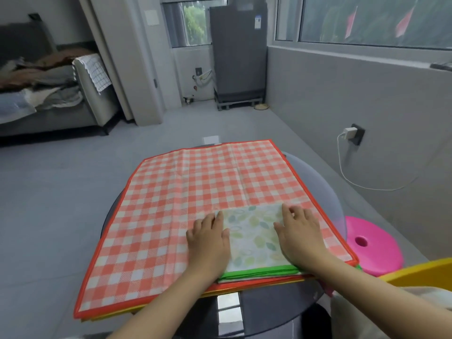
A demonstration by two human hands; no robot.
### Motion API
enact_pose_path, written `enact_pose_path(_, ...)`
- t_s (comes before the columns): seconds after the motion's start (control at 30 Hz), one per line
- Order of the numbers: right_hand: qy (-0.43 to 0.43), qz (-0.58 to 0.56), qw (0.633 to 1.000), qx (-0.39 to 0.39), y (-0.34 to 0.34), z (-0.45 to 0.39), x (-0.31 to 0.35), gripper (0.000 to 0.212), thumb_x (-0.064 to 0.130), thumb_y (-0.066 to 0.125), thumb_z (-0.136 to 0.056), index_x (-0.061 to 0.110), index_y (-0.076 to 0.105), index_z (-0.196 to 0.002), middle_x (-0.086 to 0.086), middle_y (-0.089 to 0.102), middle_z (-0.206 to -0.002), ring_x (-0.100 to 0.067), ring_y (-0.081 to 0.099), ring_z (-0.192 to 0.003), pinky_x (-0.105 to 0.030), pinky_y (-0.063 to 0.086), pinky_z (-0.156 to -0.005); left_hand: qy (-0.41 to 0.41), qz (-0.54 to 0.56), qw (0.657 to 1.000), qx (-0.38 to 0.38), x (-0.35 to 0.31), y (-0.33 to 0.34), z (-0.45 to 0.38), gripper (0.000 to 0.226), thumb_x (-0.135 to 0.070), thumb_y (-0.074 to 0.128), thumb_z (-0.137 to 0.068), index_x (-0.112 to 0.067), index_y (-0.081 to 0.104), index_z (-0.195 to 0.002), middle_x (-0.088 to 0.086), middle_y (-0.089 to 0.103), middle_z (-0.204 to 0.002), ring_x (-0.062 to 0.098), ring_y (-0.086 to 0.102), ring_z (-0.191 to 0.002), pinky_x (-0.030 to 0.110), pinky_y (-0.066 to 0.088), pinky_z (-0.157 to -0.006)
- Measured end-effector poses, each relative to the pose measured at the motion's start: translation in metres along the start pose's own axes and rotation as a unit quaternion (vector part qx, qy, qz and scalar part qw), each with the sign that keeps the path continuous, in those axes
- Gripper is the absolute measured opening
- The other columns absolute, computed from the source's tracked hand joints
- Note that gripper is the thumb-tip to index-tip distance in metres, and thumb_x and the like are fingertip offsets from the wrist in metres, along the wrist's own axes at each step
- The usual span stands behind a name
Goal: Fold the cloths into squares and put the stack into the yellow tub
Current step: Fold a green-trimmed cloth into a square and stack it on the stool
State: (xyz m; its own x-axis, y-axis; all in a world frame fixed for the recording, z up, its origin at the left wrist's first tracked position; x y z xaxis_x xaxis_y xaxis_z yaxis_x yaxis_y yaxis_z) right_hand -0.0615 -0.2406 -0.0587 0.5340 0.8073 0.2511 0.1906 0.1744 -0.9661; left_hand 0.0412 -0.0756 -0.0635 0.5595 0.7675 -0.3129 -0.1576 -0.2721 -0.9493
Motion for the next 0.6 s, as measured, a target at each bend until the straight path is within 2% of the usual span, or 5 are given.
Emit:
enact_pose_path(0.17, 0.123, -0.229, 0.966, -0.006, -0.018, -0.005, -0.018, 0.032, 0.027, 0.062, -0.087, 0.006, 0.059, -0.111, -0.005, 0.059, -0.093, -0.021, 0.054, -0.083, -0.031, 0.045, -0.072, -0.114, 0.314, 0.942, -0.036, 0.016, -0.013, -0.002, 0.015, -0.021, 0.065, -0.087, -0.027, 0.06, -0.099, -0.008, 0.06, -0.103, 0.018, 0.057, -0.104, 0.032, 0.048, -0.088)
enact_pose_path(0.3, 0.238, -0.315, 0.917, 0.054, -0.013, -0.021, -0.045, 0.033, 0.026, 0.078, -0.073, -0.001, 0.067, -0.088, -0.012, 0.069, -0.081, -0.029, 0.064, -0.078, -0.036, 0.053, -0.073, -0.259, 0.409, 0.875, 0.015, 0.032, -0.009, -0.016, 0.044, -0.011, 0.076, -0.077, -0.005, 0.06, -0.118, 0.006, 0.064, -0.111, 0.025, 0.061, -0.099, 0.035, 0.052, -0.085)
enact_pose_path(0.37, 0.269, -0.306, 0.909, 0.085, -0.011, -0.023, -0.05, 0.034, 0.032, 0.076, -0.076, 0.002, 0.06, -0.084, -0.007, 0.063, -0.072, -0.024, 0.062, -0.074, -0.03, 0.05, -0.065, -0.293, 0.457, 0.839, 0.048, 0.03, -0.01, -0.018, 0.036, -0.005, 0.076, -0.075, 0.001, 0.065, -0.108, 0.009, 0.068, -0.089, 0.019, 0.063, -0.07, 0.027, 0.053, -0.06)
enact_pose_path(0.47, 0.304, -0.397, 0.86, 0.098, -0.009, -0.022, -0.06, 0.03, 0.023, 0.072, -0.081, 0.001, 0.06, -0.096, -0.007, 0.061, -0.074, -0.019, 0.058, -0.066, -0.026, 0.048, -0.057, -0.292, 0.487, 0.82, 0.073, 0.018, -0.015, -0.018, 0.018, 0.001, 0.07, -0.079, 0.003, 0.066, -0.097, 0.006, 0.06, -0.064, 0.01, 0.05, -0.04, 0.017, 0.034, -0.032)
enact_pose_path(0.6, 0.313, -0.547, 0.773, 0.066, -0.027, -0.011, -0.071, 0.012, 0.011, 0.068, -0.084, 0.002, 0.061, -0.084, -0.006, 0.06, -0.05, -0.012, 0.048, -0.039, -0.018, 0.033, -0.032, -0.271, 0.565, 0.777, 0.057, -0.011, -0.03, -0.024, 0.022, 0.0, 0.069, -0.082, -0.001, 0.065, -0.103, 0.009, 0.064, -0.072, 0.01, 0.058, -0.043, 0.014, 0.039, -0.032)
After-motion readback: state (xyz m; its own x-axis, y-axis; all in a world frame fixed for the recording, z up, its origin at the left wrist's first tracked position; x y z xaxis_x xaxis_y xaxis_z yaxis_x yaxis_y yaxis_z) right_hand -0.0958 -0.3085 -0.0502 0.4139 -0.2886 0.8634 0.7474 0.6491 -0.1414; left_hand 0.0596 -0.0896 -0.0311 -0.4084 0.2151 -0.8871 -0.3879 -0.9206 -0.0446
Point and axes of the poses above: each hand's wrist, its own z-axis away from the middle knuckle, its own y-axis out of the palm, x = y × z, the point moved 8 cm from there along -z, towards the middle knuckle
